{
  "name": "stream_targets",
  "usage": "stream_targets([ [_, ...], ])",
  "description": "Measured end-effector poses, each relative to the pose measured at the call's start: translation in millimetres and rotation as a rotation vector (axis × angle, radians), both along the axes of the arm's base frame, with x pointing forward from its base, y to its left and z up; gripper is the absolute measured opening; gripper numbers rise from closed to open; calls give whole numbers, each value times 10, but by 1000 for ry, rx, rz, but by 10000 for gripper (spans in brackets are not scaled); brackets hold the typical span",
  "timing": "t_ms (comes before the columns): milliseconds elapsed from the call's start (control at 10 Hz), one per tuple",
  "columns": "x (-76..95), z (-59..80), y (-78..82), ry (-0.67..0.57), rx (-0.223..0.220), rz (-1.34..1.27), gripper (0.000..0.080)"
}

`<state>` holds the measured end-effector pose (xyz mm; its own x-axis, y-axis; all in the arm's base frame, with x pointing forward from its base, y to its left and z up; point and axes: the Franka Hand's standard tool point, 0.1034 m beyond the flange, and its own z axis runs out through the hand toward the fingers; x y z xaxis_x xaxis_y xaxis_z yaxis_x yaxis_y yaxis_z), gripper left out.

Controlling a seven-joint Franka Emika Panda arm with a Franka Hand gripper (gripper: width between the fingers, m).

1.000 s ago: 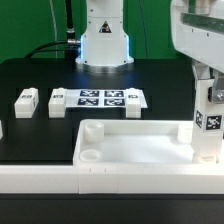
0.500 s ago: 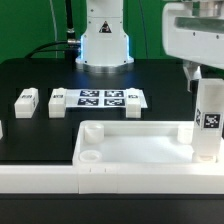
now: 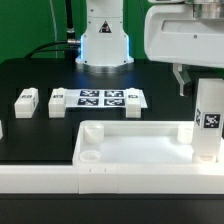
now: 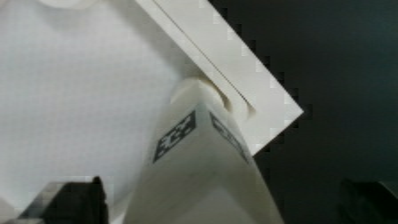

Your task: Assemble desk

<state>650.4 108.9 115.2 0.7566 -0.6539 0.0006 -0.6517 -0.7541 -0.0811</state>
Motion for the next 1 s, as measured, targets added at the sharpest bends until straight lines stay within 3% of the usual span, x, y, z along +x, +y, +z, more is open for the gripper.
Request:
stream_targets([
  [200, -1, -3, -9, -22, -43, 430, 649],
  [500, -2, -3, 0, -21, -39, 397, 646],
  [700, -4, -3, 11, -16, -31, 300, 313],
  [1000, -8, -3, -8, -2, -18, 77, 291],
])
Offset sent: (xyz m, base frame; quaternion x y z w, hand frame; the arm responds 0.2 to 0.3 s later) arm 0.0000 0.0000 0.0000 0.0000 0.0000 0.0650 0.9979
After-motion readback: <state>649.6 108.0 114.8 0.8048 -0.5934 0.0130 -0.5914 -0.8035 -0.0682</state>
